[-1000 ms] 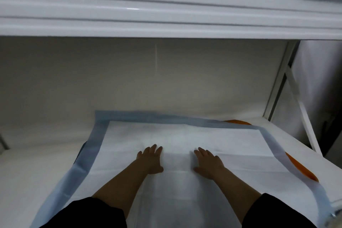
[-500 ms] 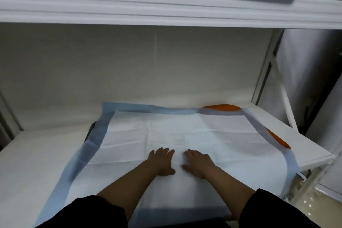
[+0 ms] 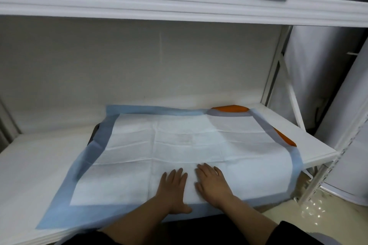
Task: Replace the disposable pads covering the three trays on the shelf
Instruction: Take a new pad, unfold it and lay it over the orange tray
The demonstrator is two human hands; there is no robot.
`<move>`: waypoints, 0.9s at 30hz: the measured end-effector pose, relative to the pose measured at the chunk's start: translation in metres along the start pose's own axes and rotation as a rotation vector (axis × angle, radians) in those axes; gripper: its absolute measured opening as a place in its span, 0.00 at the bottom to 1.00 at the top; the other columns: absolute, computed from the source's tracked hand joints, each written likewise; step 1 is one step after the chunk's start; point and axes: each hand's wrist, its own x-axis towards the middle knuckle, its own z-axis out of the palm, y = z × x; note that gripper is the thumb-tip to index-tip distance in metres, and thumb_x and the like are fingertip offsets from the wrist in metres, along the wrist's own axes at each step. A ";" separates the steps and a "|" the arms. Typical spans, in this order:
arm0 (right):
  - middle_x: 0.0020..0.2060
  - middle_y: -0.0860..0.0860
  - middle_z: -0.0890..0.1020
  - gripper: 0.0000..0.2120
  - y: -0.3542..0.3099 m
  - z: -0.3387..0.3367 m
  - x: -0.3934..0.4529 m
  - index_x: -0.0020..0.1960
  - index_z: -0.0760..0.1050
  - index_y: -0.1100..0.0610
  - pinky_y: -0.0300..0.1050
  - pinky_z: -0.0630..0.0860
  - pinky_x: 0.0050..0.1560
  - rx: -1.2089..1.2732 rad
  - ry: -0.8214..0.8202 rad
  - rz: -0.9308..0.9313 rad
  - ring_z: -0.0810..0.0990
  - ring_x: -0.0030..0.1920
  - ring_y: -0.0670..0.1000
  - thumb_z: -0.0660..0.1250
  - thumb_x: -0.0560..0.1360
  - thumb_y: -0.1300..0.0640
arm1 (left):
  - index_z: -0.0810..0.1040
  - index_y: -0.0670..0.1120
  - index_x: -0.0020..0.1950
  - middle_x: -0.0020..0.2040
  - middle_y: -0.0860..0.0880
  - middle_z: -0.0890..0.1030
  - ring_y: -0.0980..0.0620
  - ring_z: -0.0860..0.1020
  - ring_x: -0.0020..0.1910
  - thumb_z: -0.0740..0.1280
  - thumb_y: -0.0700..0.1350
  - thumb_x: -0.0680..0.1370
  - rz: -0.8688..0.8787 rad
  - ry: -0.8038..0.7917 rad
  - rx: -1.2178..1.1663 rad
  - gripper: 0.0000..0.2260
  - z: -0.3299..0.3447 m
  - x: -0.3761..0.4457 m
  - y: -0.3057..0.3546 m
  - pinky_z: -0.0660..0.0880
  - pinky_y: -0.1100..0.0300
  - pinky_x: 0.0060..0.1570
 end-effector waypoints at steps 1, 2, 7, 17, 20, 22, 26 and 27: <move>0.50 0.45 0.84 0.24 0.001 0.005 -0.002 0.49 0.84 0.51 0.44 0.80 0.49 -0.003 -0.003 -0.006 0.83 0.51 0.46 0.53 0.68 0.45 | 0.38 0.44 0.78 0.78 0.44 0.37 0.43 0.39 0.77 0.64 0.64 0.73 0.000 0.022 0.024 0.48 0.003 -0.002 0.002 0.38 0.42 0.74; 0.49 0.45 0.84 0.24 0.001 0.005 -0.005 0.49 0.84 0.51 0.44 0.80 0.48 -0.003 0.001 -0.024 0.83 0.50 0.45 0.53 0.67 0.45 | 0.38 0.44 0.78 0.78 0.43 0.37 0.43 0.39 0.77 0.65 0.63 0.73 0.001 0.049 0.051 0.48 0.005 -0.004 0.003 0.37 0.42 0.73; 0.49 0.44 0.84 0.24 0.001 0.005 -0.008 0.51 0.84 0.50 0.43 0.80 0.48 0.034 0.002 -0.067 0.83 0.49 0.44 0.53 0.67 0.46 | 0.36 0.43 0.77 0.77 0.41 0.35 0.39 0.36 0.76 0.67 0.59 0.73 0.020 0.113 0.167 0.49 0.012 -0.011 0.011 0.34 0.39 0.72; 0.49 0.45 0.84 0.24 0.004 0.007 -0.003 0.52 0.83 0.51 0.45 0.80 0.49 0.025 -0.058 -0.043 0.83 0.49 0.45 0.53 0.66 0.49 | 0.58 0.48 0.76 0.74 0.40 0.64 0.33 0.58 0.71 0.81 0.52 0.60 0.022 0.233 0.242 0.51 0.040 0.000 0.014 0.65 0.32 0.63; 0.50 0.45 0.84 0.24 0.007 0.009 0.000 0.53 0.83 0.51 0.46 0.79 0.51 -0.001 -0.069 -0.073 0.83 0.50 0.46 0.54 0.66 0.50 | 0.62 0.49 0.71 0.70 0.42 0.68 0.36 0.74 0.64 0.83 0.47 0.54 0.112 0.298 0.256 0.50 0.047 0.008 0.009 0.68 0.32 0.60; 0.49 0.45 0.84 0.24 0.010 0.012 0.004 0.53 0.83 0.51 0.45 0.79 0.51 0.029 -0.040 -0.067 0.83 0.49 0.45 0.53 0.66 0.49 | 0.63 0.50 0.71 0.69 0.43 0.68 0.37 0.75 0.63 0.80 0.45 0.59 0.176 0.378 0.260 0.44 0.050 0.014 0.007 0.63 0.32 0.62; 0.67 0.50 0.74 0.23 0.011 0.006 0.002 0.70 0.70 0.54 0.47 0.65 0.68 0.100 0.048 -0.116 0.73 0.67 0.51 0.55 0.76 0.53 | 0.60 0.47 0.73 0.72 0.40 0.67 0.35 0.65 0.71 0.79 0.55 0.58 0.209 0.325 0.224 0.48 0.043 0.012 0.010 0.67 0.34 0.63; 0.72 0.50 0.68 0.23 0.012 0.006 0.002 0.74 0.63 0.54 0.45 0.57 0.72 0.103 0.053 -0.127 0.66 0.71 0.51 0.54 0.79 0.54 | 0.58 0.45 0.75 0.75 0.38 0.62 0.34 0.61 0.72 0.77 0.56 0.62 0.223 0.338 0.277 0.47 0.039 0.009 0.008 0.63 0.33 0.66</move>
